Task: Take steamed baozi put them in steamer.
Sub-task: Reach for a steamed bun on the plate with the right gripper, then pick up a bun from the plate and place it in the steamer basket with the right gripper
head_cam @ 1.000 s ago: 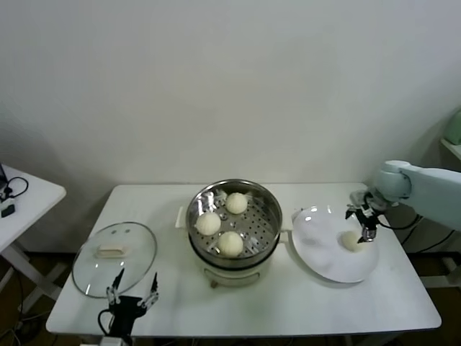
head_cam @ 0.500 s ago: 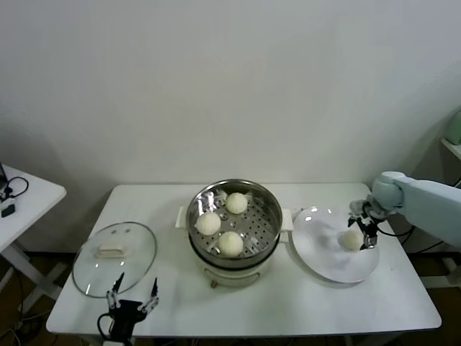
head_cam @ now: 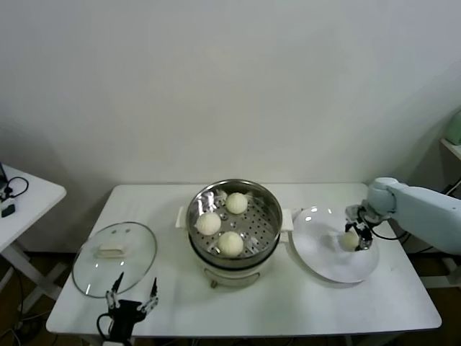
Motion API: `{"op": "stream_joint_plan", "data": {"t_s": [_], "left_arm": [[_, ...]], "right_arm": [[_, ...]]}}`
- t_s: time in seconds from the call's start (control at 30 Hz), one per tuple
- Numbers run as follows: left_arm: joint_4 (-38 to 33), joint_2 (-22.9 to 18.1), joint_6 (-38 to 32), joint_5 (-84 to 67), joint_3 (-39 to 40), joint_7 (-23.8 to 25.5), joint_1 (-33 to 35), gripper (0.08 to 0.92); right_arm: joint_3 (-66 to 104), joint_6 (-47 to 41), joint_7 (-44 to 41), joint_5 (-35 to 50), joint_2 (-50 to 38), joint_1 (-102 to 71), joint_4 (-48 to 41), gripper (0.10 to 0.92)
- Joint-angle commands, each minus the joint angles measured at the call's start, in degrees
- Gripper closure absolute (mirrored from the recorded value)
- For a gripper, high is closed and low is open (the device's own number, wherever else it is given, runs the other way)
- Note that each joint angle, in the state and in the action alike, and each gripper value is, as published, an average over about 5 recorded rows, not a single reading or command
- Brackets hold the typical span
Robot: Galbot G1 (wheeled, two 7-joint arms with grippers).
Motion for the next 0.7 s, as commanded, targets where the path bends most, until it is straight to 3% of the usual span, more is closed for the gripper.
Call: {"op": "stream_joint_plan", "data": {"t_s": [0.03,0.27,0.7], "left_arm": [[0.0,-0.7,-0.1,0.1,0.1,0.0,0.0,0.177],[0.0,-0.8,-0.1,0.2,0.5,0.0,-0.1,0.177],[-1.2,-0.7,0.0,0.0,1.2,0.1,0.0,0.177]], "right_arm": [[1.3,0.4,-0.3,-1.8,-0.4,0.0,-0.5,0.356],[-4.2,0.3,-1.9,0.9,-2.0,8.2,4.9,0.391],[-31.0,-1.9,-6.1,25.5,5.9,50.4,24.1,0.397]]}}
